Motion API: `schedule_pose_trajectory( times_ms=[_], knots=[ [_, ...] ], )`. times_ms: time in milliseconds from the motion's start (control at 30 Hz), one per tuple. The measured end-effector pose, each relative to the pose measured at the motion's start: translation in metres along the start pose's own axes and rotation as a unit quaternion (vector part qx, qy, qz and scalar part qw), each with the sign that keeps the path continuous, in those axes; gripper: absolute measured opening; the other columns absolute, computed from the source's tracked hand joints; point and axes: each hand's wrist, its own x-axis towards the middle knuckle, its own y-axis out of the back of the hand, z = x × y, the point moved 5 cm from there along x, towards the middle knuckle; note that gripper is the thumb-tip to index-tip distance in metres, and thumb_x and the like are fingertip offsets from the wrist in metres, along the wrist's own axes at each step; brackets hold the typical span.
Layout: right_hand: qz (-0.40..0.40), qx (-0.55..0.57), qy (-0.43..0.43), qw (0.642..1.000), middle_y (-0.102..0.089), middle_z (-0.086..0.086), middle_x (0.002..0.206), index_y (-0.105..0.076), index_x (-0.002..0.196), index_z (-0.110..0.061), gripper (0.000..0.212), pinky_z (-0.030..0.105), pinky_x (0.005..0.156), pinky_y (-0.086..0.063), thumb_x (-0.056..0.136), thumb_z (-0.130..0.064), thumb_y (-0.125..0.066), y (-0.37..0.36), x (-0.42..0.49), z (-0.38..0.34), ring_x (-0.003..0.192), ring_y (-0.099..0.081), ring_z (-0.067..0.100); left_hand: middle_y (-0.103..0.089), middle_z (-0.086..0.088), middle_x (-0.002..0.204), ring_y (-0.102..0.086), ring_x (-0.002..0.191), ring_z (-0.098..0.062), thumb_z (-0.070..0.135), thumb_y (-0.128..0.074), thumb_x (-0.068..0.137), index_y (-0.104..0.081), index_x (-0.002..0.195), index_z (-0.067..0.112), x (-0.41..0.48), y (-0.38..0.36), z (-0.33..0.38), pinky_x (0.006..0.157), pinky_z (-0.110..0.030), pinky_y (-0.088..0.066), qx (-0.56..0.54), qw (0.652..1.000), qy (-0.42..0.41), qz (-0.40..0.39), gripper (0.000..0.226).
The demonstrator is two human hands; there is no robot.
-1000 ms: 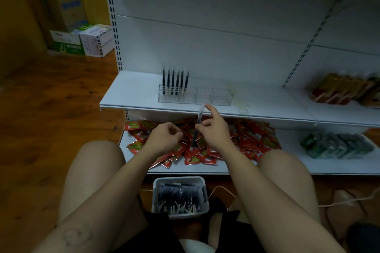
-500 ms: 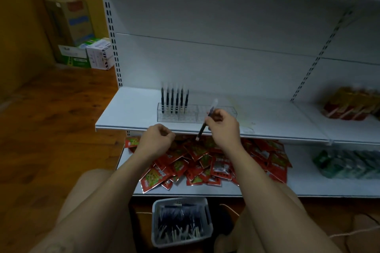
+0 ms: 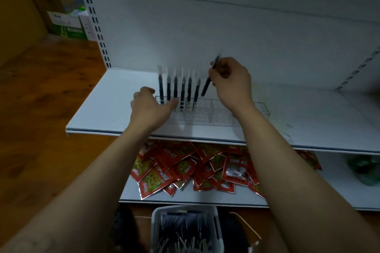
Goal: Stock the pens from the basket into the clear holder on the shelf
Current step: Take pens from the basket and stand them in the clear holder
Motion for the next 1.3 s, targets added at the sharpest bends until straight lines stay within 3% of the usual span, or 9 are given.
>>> schedule_pose_trajectory(
  times_ms=[133, 267, 467, 567, 700, 933, 1067, 1167, 1300],
  knots=[
    [-0.037, -0.049, 0.008, 0.998, -0.068, 0.005, 0.090, -0.065, 0.098, -0.008, 0.012, 0.027, 0.076, -0.053, 0.091, -0.016, -0.061, -0.010, 0.013, 0.014, 0.083, -0.064, 0.021, -0.040, -0.011, 0.137, -0.042, 0.127, -0.030, 0.053, -0.074, 0.073, -0.041, 0.136, 0.011, 0.022, -0.011, 0.005, 0.100, -0.044, -0.043, 0.068, 0.997, -0.020, -0.019, 0.082],
    [-0.129, -0.122, 0.006, 0.984, -0.062, -0.004, 0.084, -0.061, 0.092, -0.016, 0.007, 0.003, 0.058, -0.035, 0.090, -0.022, -0.065, -0.021, 0.002, 0.034, 0.078, -0.056, 0.011, -0.054, -0.006, 0.126, -0.052, 0.117, -0.029, 0.071, -0.070, 0.048, -0.050, 0.126, 0.016, 0.027, -0.020, 0.000, 0.094, -0.049, -0.049, 0.089, 0.995, -0.006, -0.047, 0.097],
    [-0.143, -0.125, -0.003, 0.982, -0.063, -0.006, 0.092, -0.066, 0.103, -0.014, 0.014, -0.007, 0.064, -0.032, 0.090, -0.019, -0.066, -0.020, -0.007, 0.045, 0.086, -0.057, 0.007, -0.059, -0.002, 0.118, -0.053, 0.114, -0.027, 0.069, -0.076, 0.046, -0.053, 0.116, 0.021, 0.029, -0.021, -0.003, 0.093, -0.048, -0.049, 0.062, 0.997, 0.018, -0.051, 0.087],
    [-0.156, -0.125, -0.015, 0.980, -0.063, -0.002, 0.116, -0.060, 0.124, -0.014, 0.035, 0.001, 0.083, -0.034, 0.090, -0.020, -0.066, -0.020, -0.016, 0.048, 0.111, -0.057, 0.012, -0.060, -0.002, 0.118, -0.055, 0.112, -0.027, 0.078, -0.064, 0.035, -0.055, 0.117, 0.022, 0.026, -0.021, -0.003, 0.091, -0.048, -0.050, 0.066, 0.997, 0.007, -0.042, 0.100],
    [-0.116, -0.143, -0.011, 0.983, -0.054, 0.001, 0.137, -0.049, 0.138, -0.015, 0.055, 0.018, 0.103, -0.033, 0.088, -0.027, -0.069, -0.004, -0.030, 0.041, 0.124, -0.049, 0.013, -0.053, -0.008, 0.131, -0.048, 0.122, -0.030, 0.077, -0.069, 0.051, -0.048, 0.130, 0.015, 0.014, -0.015, -0.001, 0.097, -0.051, -0.045, 0.088, 0.996, -0.011, -0.014, 0.102],
    [-0.119, -0.140, -0.015, 0.983, -0.062, -0.011, 0.082, -0.067, 0.099, -0.020, 0.017, 0.022, 0.072, -0.048, 0.085, -0.029, -0.070, 0.006, -0.076, 0.020, 0.073, -0.056, 0.004, -0.037, -0.011, 0.140, -0.033, 0.131, -0.029, 0.049, -0.074, 0.077, -0.037, 0.138, 0.012, -0.029, -0.006, 0.002, 0.104, -0.043, -0.034, 0.064, 0.992, -0.071, 0.083, 0.081],
    [-0.206, -0.165, -0.047, 0.963, -0.062, -0.011, 0.076, -0.066, 0.089, -0.026, 0.009, 0.027, 0.069, -0.050, 0.084, -0.032, -0.070, -0.007, -0.122, 0.029, 0.073, -0.060, 0.007, -0.044, -0.009, 0.125, -0.039, 0.119, -0.025, 0.042, -0.072, 0.079, -0.047, 0.122, 0.013, -0.069, -0.018, 0.000, 0.096, -0.036, -0.038, 0.066, 0.983, -0.123, 0.119, 0.057],
    [-0.267, -0.237, -0.046, 0.933, -0.066, -0.002, 0.081, -0.064, 0.088, -0.024, 0.006, 0.031, 0.067, -0.050, 0.084, -0.028, -0.065, -0.017, -0.149, 0.045, 0.080, -0.063, 0.021, -0.052, -0.004, 0.106, -0.045, 0.104, -0.021, 0.037, -0.071, 0.079, -0.052, 0.101, 0.017, -0.096, -0.043, -0.008, 0.085, -0.034, -0.041, 0.074, 0.978, -0.179, 0.083, 0.035],
    [-0.378, -0.291, -0.103, 0.873, -0.069, 0.009, 0.098, -0.067, 0.102, -0.018, 0.019, 0.034, 0.074, -0.052, 0.085, -0.026, -0.062, -0.029, -0.185, 0.083, 0.091, -0.063, 0.029, -0.057, 0.000, 0.089, -0.055, 0.089, -0.022, 0.032, -0.068, 0.079, -0.056, 0.087, 0.018, -0.114, -0.085, -0.048, 0.072, -0.034, -0.044, 0.119, 0.972, -0.184, -0.082, 0.019]
  ],
)
